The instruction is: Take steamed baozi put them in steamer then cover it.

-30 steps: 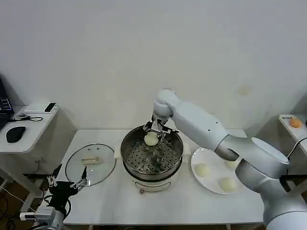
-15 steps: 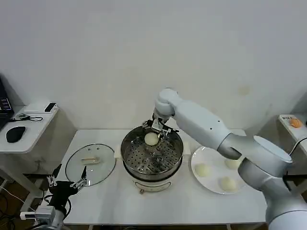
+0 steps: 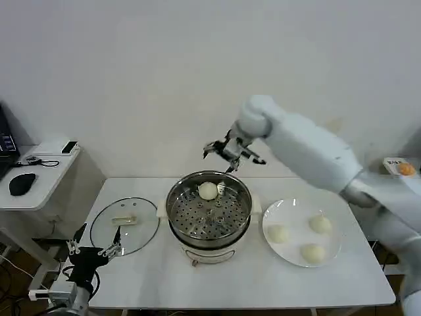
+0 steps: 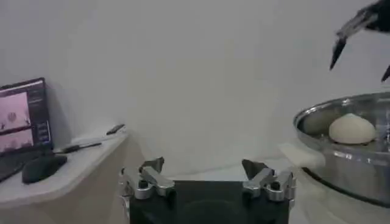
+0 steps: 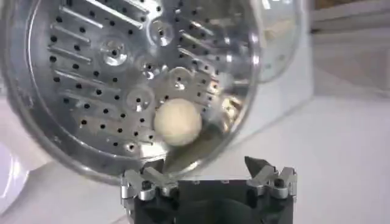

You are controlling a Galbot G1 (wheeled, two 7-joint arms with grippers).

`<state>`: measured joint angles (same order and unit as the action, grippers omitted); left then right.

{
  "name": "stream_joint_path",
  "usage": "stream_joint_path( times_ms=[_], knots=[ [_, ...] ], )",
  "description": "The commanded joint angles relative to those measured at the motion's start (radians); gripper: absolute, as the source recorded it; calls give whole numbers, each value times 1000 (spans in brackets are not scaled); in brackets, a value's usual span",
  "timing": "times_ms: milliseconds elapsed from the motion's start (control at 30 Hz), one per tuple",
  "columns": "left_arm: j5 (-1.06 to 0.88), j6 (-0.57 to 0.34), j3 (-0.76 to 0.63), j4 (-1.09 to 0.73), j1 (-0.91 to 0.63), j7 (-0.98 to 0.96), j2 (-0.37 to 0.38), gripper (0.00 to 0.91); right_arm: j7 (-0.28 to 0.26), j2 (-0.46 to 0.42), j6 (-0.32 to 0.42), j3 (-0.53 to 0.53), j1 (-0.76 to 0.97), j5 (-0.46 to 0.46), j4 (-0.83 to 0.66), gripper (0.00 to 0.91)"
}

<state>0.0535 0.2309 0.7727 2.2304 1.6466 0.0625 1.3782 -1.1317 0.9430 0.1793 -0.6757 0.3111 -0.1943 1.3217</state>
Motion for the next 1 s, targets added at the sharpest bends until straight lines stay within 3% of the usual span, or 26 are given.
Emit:
stream_joint_path(
  times_ms=[33, 200, 300, 433, 767, 1000],
  knots=[
    [-3, 1, -16, 8, -2, 5, -6, 907, 46, -270, -278, 9, 22, 199, 144, 907],
    [-3, 2, -23, 21, 1, 11, -14, 907, 7, -376, -410, 23, 13, 274, 162, 907],
    [-1, 0, -26, 24, 3, 11, -14, 907, -113, -417, -520, 25, 10, 269, 157, 907],
    [0, -2, -31, 34, 12, 10, -15, 907, -167, -447, -580, 23, -29, 266, 160, 907],
    [-1, -1, -29, 69, 32, 10, -10, 907, -204, -469, -589, 58, -226, 180, 204, 907],
    [-6, -3, -37, 62, 40, 7, -2, 907, -203, -441, -574, 127, -384, 120, 187, 907]
  ],
)
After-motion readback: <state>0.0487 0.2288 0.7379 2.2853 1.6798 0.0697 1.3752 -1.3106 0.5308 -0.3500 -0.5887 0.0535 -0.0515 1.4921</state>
